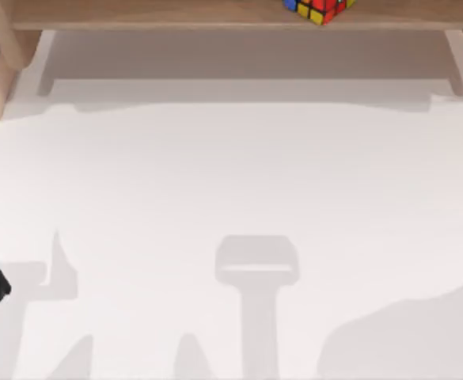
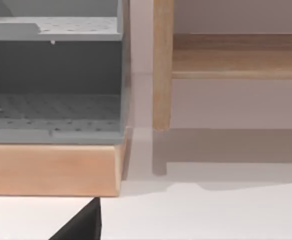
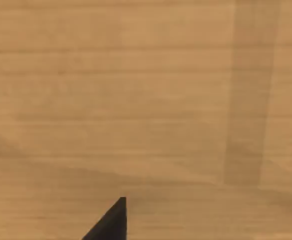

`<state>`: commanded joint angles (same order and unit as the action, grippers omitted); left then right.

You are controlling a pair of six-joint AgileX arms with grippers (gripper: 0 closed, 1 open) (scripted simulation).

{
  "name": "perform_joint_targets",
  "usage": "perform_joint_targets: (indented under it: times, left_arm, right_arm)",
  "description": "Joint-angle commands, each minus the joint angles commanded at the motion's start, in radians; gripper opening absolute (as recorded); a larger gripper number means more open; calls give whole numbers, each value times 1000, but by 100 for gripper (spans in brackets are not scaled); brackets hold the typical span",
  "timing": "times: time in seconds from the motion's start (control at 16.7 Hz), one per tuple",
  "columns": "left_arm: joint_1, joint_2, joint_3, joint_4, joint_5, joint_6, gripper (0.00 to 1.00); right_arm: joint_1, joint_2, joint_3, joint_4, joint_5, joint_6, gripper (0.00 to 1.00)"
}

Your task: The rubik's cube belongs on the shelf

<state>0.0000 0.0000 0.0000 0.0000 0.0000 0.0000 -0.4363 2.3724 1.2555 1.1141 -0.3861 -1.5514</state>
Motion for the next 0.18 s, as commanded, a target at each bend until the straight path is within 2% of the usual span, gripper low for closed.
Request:
perform_joint_targets:
  times: [0.18]
  left_arm:
    - [0, 0, 0, 0, 0, 0, 100]
  right_arm:
    - [0, 0, 0, 0, 0, 0, 100]
